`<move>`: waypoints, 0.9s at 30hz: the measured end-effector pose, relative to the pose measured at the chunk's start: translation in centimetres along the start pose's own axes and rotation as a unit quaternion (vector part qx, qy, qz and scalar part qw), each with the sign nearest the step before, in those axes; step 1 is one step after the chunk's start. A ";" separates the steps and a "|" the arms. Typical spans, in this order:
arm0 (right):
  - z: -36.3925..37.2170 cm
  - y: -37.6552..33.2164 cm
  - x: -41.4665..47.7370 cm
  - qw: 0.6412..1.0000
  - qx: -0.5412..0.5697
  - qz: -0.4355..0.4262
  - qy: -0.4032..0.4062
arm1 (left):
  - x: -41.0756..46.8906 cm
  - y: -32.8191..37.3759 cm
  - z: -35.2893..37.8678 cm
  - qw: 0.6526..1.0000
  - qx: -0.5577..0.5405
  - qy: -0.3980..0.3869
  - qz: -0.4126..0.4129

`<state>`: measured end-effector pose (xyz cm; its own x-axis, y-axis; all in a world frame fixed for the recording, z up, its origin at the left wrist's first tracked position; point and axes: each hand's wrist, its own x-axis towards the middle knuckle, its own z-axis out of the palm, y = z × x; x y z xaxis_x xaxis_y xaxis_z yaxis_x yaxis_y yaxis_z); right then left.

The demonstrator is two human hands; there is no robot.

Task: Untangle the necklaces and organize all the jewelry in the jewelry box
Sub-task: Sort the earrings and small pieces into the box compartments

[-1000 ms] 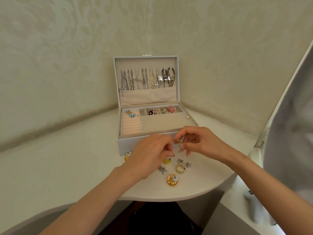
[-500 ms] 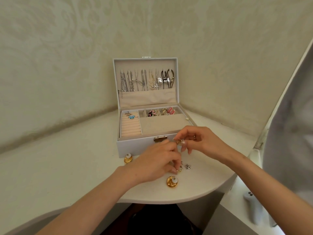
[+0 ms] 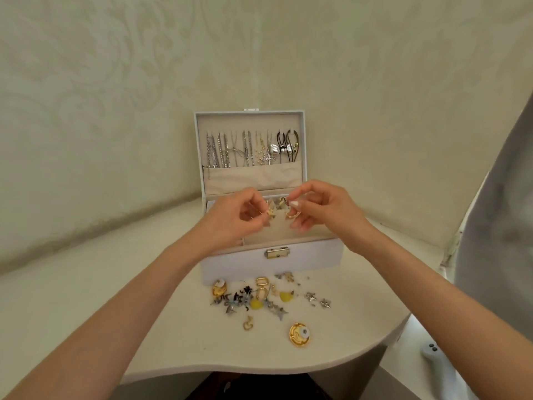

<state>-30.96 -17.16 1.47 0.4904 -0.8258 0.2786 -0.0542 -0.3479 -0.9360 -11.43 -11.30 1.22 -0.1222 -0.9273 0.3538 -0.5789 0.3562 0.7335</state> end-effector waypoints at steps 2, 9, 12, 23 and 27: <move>0.5 0.1 1.6 1.000 0.013 0.017 -0.003 | 1.8 -1.2 -0.9 1.000 0.016 0.025 -0.003; 2.2 1.1 5.7 0.997 -0.060 0.031 -0.027 | 7.0 -5.1 -2.4 0.975 0.216 0.050 -0.030; 2.7 1.5 6.7 0.997 -0.069 0.035 -0.025 | 7.8 -5.8 -1.9 0.952 0.301 0.059 -0.009; 3.5 2.7 8.4 0.988 -0.138 -0.005 0.071 | 8.5 -6.4 -1.0 0.891 0.444 0.001 0.093; 3.6 3.0 8.3 0.988 -0.122 0.002 0.094 | 8.6 -6.5 -1.3 0.877 0.464 -0.016 0.125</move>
<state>-23.94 -23.45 0.19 0.3202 -0.8871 0.3324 -0.2747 -0.4228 -0.8636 -7.64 -21.40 0.23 -0.3533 -0.8413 0.4091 -0.9355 0.3161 -0.1579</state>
